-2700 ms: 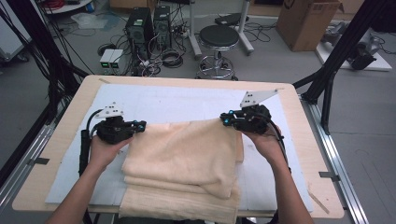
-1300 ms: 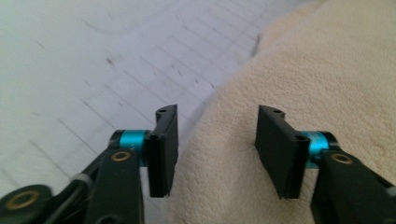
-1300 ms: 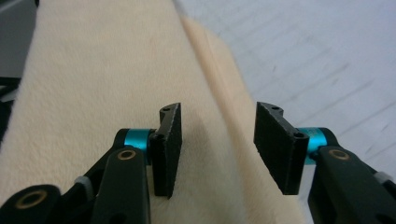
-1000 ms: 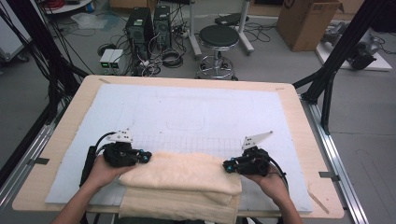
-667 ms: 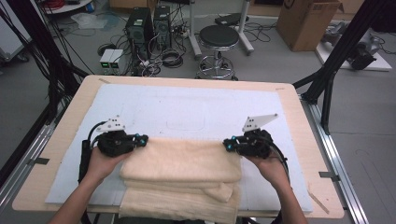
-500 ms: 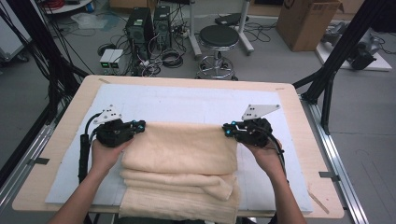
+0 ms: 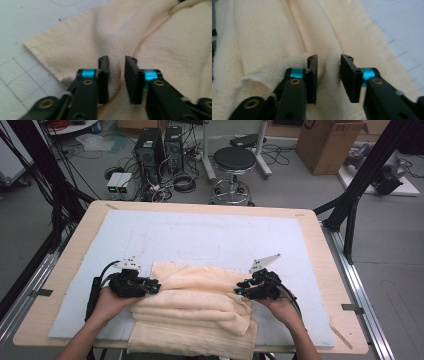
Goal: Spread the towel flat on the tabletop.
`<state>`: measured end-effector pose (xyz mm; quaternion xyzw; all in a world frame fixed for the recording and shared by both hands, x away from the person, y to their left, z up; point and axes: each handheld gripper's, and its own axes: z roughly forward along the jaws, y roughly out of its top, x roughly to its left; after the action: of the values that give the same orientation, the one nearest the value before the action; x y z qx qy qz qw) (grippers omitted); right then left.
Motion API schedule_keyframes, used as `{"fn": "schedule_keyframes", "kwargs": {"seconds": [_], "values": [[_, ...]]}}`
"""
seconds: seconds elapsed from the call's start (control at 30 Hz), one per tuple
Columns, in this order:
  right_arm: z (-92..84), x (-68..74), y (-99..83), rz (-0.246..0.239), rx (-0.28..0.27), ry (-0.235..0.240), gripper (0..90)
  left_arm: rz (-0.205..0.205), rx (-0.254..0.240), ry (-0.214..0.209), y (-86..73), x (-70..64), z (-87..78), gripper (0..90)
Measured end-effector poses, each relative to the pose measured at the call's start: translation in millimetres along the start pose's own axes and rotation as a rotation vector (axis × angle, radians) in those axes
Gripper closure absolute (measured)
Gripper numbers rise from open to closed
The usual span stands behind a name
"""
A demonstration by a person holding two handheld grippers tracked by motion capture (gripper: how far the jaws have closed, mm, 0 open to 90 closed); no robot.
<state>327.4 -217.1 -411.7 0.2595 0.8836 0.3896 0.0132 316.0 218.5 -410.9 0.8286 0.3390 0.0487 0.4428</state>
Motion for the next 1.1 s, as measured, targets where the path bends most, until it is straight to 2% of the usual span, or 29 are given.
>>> {"fn": "schedule_keyframes", "kwargs": {"seconds": [0.07,0.13,0.2,0.23,0.3,0.33,0.4,0.43,0.53,0.6,0.67,0.7,0.77,0.83,0.93,0.97,1.03,1.1], "values": [[-11.5,-2.4,4.0,-0.001,-0.052,-0.017,60.5,-0.005,-0.056,0.014,4.3,4.8,-5.6,63.8],[-22.0,-8.5,7.0,0.016,-0.102,-0.037,57.5,-0.012,-0.084,0.045,9.1,9.2,-9.2,61.2],[-29.8,-15.1,7.7,0.04,-0.15,-0.07,55.6,-0.012,-0.121,0.1,14.3,16.1,-11.2,60.4],[-31.0,-18.4,7.2,0.051,-0.162,-0.093,54.8,-0.005,-0.132,0.127,15.8,19.1,-9.9,60.3],[-27.3,-24.1,4.9,0.074,-0.126,-0.147,52.6,0.007,-0.132,0.167,16.9,23.2,-4.1,59.4],[-24.0,-25.8,3.6,0.08,-0.108,-0.16,51.0,0.022,-0.123,0.181,16.8,25.7,0.6,59.4],[-13.9,-30.2,1.8,0.083,-0.035,-0.176,49.9,0.037,-0.085,0.202,15.1,30.6,11.2,59.3],[-9.3,-29.6,-0.2,0.068,-0.029,-0.204,50.0,0.042,-0.066,0.206,14.1,32.8,15.8,58.4],[-1.0,-29.9,-7.7,0.066,-0.006,-0.258,49.2,0.042,-0.006,0.206,11.0,37.0,28.0,51.1],[4.1,-31.2,-13.1,0.077,0.016,-0.251,48.0,0.044,0.024,0.193,9.3,38.7,33.4,46.7],[5.6,-31.0,-17.3,0.075,-0.002,-0.256,48.3,0.041,0.066,0.194,7.1,39.3,38.6,46.9],[5.2,-31.6,-18.8,0.077,-0.013,-0.253,48.7,0.043,0.073,0.2,5.7,39.2,40.0,47.4],[5.2,-30.8,-19.9,0.081,-0.018,-0.263,52.8,0.041,0.054,0.205,3.3,39.6,38.5,51.6],[7.1,-28.0,-20.4,0.047,-0.014,-0.296,59.2,0.012,0.026,0.233,0.1,39.0,38.1,57.1],[9.9,-23.6,-19.1,0.015,-0.002,-0.329,68.8,-0.004,0.025,0.253,0.7,37.5,38.6,65.5],[11.2,-23.7,-18.2,0.006,0.006,-0.311,79.2,-0.002,0.024,0.254,1.0,36.4,39.0,68.7],[13.5,-22.6,-17.7,0.006,0.004,-0.299,82.4,0.003,0.025,0.235,1.4,33.5,40.3,79.4],[13.2,-23.3,-17.5,0.007,0.003,-0.286,84.8,0.006,0.035,0.24,2.2,32.0,40.2,83.4]]}}
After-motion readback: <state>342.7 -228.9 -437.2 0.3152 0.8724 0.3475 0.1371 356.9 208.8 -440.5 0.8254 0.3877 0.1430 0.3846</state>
